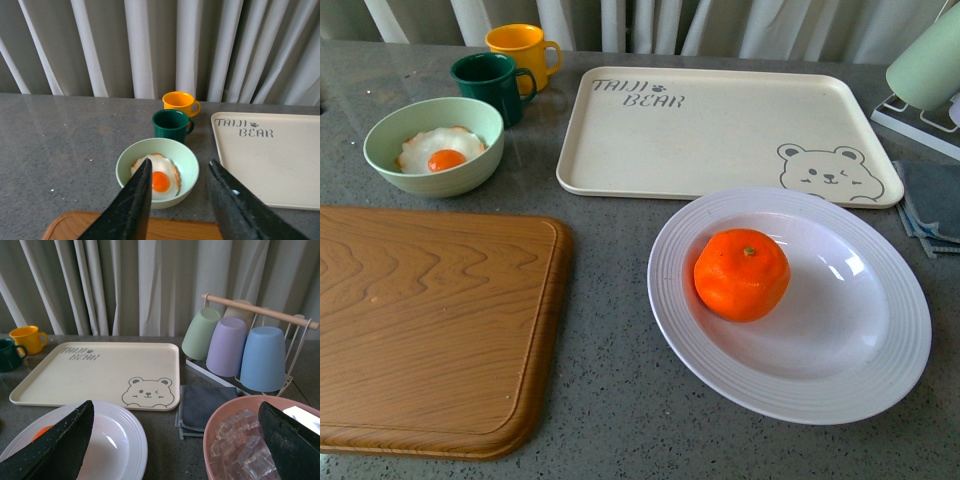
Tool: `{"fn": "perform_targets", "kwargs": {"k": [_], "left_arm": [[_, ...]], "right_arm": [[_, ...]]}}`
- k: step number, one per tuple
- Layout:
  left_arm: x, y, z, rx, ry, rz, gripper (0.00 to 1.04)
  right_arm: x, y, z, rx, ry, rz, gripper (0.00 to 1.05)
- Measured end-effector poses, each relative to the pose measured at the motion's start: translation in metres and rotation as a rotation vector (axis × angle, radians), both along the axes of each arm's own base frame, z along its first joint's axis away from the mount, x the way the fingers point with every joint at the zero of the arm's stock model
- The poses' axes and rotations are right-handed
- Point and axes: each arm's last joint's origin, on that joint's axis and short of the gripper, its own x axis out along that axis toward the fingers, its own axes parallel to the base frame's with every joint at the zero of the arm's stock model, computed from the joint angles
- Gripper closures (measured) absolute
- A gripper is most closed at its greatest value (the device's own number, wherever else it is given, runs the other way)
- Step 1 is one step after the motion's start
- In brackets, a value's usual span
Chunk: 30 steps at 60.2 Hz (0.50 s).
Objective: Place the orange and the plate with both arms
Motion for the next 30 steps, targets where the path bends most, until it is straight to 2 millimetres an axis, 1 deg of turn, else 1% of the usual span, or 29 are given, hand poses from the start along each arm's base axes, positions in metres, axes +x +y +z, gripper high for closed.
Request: {"fn": "perform_targets", "kwargs": {"k": [1, 3, 4, 11, 17, 30], "left_arm": [[-0.003, 0.004, 0.0, 0.002, 0.001, 0.003, 0.75], [-0.006, 0.009, 0.0, 0.003, 0.002, 0.008, 0.8], [-0.009, 0.012, 0.0, 0.003, 0.002, 0.011, 0.84], [-0.021, 0.024, 0.0, 0.005, 0.001, 0.004, 1.03], [-0.035, 0.039, 0.0, 0.007, 0.002, 0.012, 1.03], [-0.055, 0.054, 0.002, 0.006, -0.002, 0.012, 1.03]], "right_arm": [[0.0, 0.0, 0.0, 0.0, 0.0, 0.0, 0.09], [0.0, 0.0, 0.0, 0.0, 0.0, 0.0, 0.09], [0.0, 0.0, 0.0, 0.0, 0.0, 0.0, 0.09], [0.0, 0.0, 0.0, 0.0, 0.0, 0.0, 0.09], [0.0, 0.0, 0.0, 0.0, 0.0, 0.0, 0.09], [0.0, 0.0, 0.0, 0.0, 0.0, 0.0, 0.09]]}}
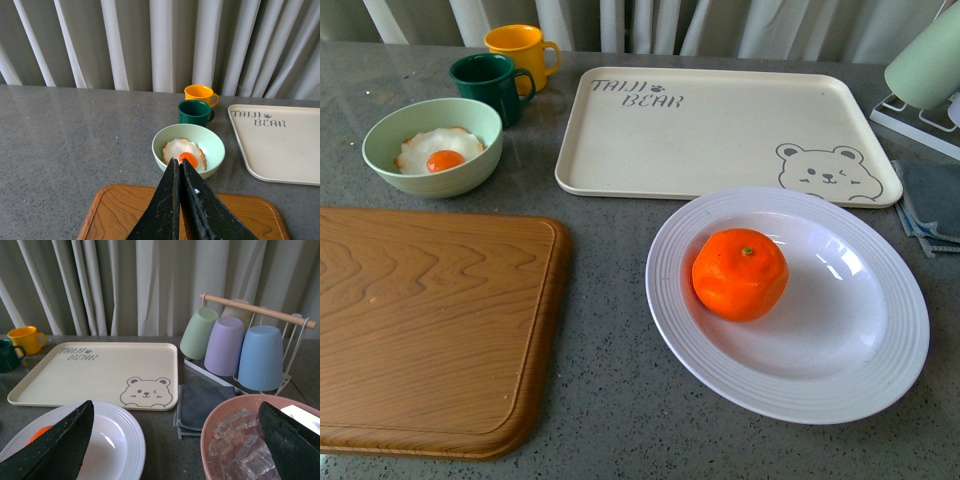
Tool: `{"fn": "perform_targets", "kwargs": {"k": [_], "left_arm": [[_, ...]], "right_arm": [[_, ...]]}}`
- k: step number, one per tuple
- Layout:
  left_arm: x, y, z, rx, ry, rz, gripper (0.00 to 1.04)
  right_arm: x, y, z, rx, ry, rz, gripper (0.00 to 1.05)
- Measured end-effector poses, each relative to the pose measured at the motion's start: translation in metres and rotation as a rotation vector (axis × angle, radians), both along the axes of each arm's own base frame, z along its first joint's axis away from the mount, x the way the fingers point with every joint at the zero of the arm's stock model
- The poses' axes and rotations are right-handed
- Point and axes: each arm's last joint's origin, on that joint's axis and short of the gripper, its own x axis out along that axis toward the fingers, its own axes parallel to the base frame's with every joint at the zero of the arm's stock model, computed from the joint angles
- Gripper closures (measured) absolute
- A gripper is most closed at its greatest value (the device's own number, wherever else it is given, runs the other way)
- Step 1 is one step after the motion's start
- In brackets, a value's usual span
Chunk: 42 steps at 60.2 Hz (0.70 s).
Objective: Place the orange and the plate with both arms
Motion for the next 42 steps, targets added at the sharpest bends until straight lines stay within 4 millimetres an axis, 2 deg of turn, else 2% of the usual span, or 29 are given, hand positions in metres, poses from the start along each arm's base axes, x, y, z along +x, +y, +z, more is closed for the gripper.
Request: {"fn": "perform_targets", "kwargs": {"k": [15, 42], "left_arm": [[-0.013, 0.015, 0.004, 0.0, -0.011, 0.005, 1.03], [-0.03, 0.015, 0.008, 0.0, -0.027, 0.002, 1.03]], "right_arm": [[0.0, 0.0, 0.0, 0.0, 0.0, 0.0, 0.09], [0.0, 0.0, 0.0, 0.0, 0.0, 0.0, 0.09]]}}
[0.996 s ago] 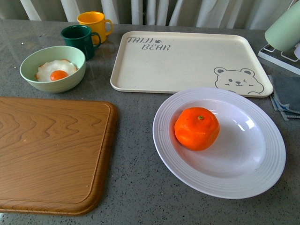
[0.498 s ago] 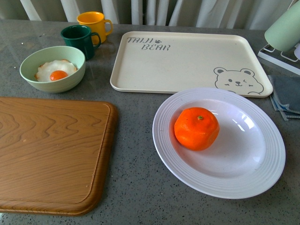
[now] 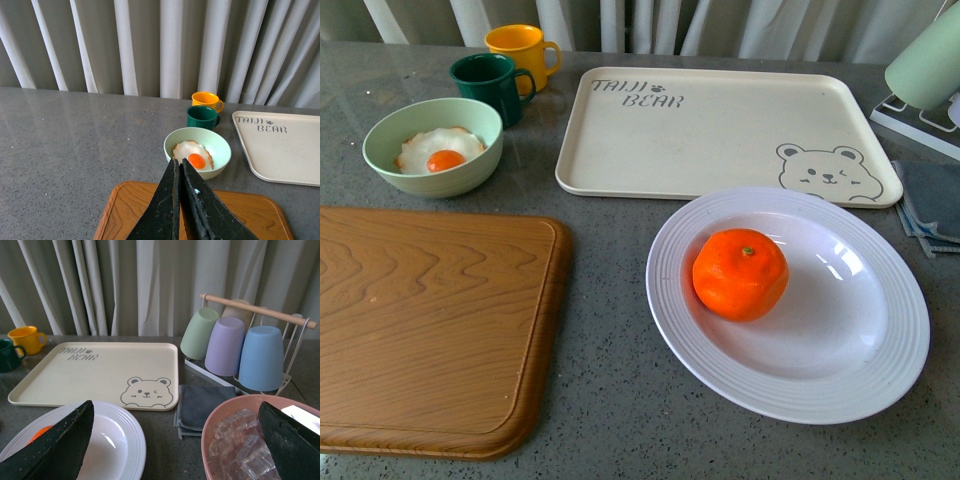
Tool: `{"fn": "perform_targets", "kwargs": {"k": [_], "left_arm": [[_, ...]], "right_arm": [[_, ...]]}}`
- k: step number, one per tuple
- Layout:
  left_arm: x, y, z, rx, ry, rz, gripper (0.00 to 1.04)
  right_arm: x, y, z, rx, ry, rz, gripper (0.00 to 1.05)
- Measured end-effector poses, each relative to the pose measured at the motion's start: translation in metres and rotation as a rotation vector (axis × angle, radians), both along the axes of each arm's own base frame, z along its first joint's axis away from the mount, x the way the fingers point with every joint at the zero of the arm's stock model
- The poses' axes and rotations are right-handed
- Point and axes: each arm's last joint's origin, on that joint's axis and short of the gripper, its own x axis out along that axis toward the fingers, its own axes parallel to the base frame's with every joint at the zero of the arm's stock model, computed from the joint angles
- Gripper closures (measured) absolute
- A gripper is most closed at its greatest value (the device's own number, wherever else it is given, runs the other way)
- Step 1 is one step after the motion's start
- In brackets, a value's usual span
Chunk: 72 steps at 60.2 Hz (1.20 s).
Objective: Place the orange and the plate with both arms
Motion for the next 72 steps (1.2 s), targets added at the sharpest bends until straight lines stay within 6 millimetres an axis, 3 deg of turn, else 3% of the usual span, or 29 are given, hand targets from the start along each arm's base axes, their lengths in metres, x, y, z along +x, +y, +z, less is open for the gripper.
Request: {"fn": "perform_targets", "kwargs": {"k": [40, 60, 64, 72], "left_arm": [[-0.021, 0.0, -0.004, 0.0, 0.016, 0.0, 1.03], [-0.021, 0.0, -0.004, 0.001, 0.017, 0.002, 1.03], [-0.021, 0.0, -0.004, 0.0, 0.017, 0.001, 0.91], [-0.021, 0.0, -0.004, 0.0, 0.017, 0.001, 0.58]], "right_arm": [[0.0, 0.0, 0.0, 0.0, 0.0, 0.0, 0.09], [0.0, 0.0, 0.0, 0.0, 0.0, 0.0, 0.09], [0.0, 0.0, 0.0, 0.0, 0.0, 0.0, 0.09], [0.0, 0.0, 0.0, 0.0, 0.0, 0.0, 0.09]]}}
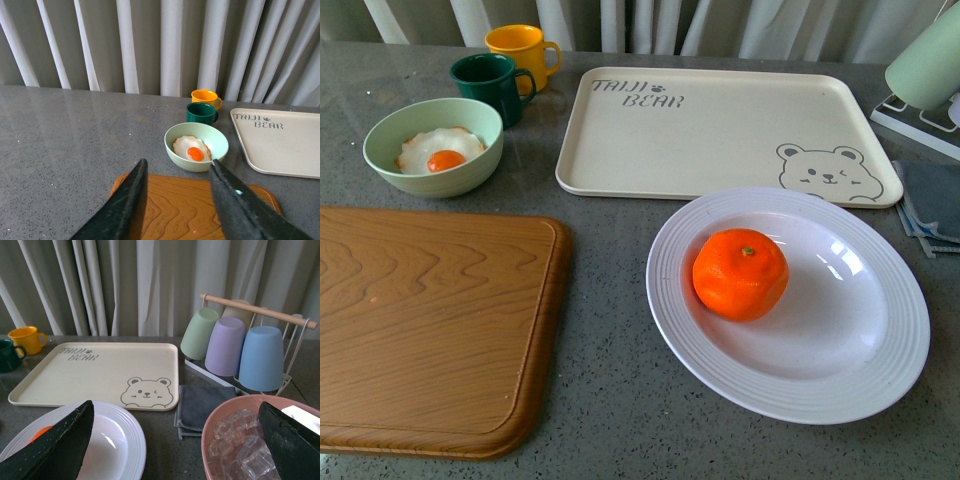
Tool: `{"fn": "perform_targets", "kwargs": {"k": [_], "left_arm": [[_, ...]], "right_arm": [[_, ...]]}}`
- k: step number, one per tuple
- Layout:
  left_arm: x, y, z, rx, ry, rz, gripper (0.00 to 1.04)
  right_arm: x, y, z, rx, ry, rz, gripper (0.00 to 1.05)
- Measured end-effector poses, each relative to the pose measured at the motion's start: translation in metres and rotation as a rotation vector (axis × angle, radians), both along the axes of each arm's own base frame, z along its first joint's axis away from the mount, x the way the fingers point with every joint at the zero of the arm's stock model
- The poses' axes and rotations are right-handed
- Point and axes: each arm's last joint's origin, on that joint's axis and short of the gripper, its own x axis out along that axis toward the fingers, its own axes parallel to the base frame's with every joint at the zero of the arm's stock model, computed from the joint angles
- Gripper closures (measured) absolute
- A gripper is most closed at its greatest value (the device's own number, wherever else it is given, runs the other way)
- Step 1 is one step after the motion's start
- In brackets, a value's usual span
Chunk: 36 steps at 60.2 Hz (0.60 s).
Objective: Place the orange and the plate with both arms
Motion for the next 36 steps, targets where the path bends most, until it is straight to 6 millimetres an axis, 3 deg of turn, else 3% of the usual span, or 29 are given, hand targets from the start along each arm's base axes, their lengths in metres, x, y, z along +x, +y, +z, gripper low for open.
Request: {"fn": "perform_targets", "kwargs": {"k": [3, 10, 16, 36], "left_arm": [[0.0, 0.0, 0.0, 0.0, 0.0, 0.0, 0.47], [0.0, 0.0, 0.0, 0.0, 0.0, -0.001, 0.28], [0.0, 0.0, 0.0, 0.001, 0.0, 0.001, 0.09], [0.0, 0.0, 0.0, 0.002, 0.0, 0.0, 0.09]], "right_arm": [[0.001, 0.0, -0.001, 0.015, 0.055, 0.038, 0.09], [0.006, 0.001, -0.007, 0.311, 0.608, 0.221, 0.09], [0.018, 0.003, -0.019, 0.442, 0.769, 0.235, 0.09], [0.058, 0.009, -0.043, 0.587, 0.806, 0.201, 0.09]]}}
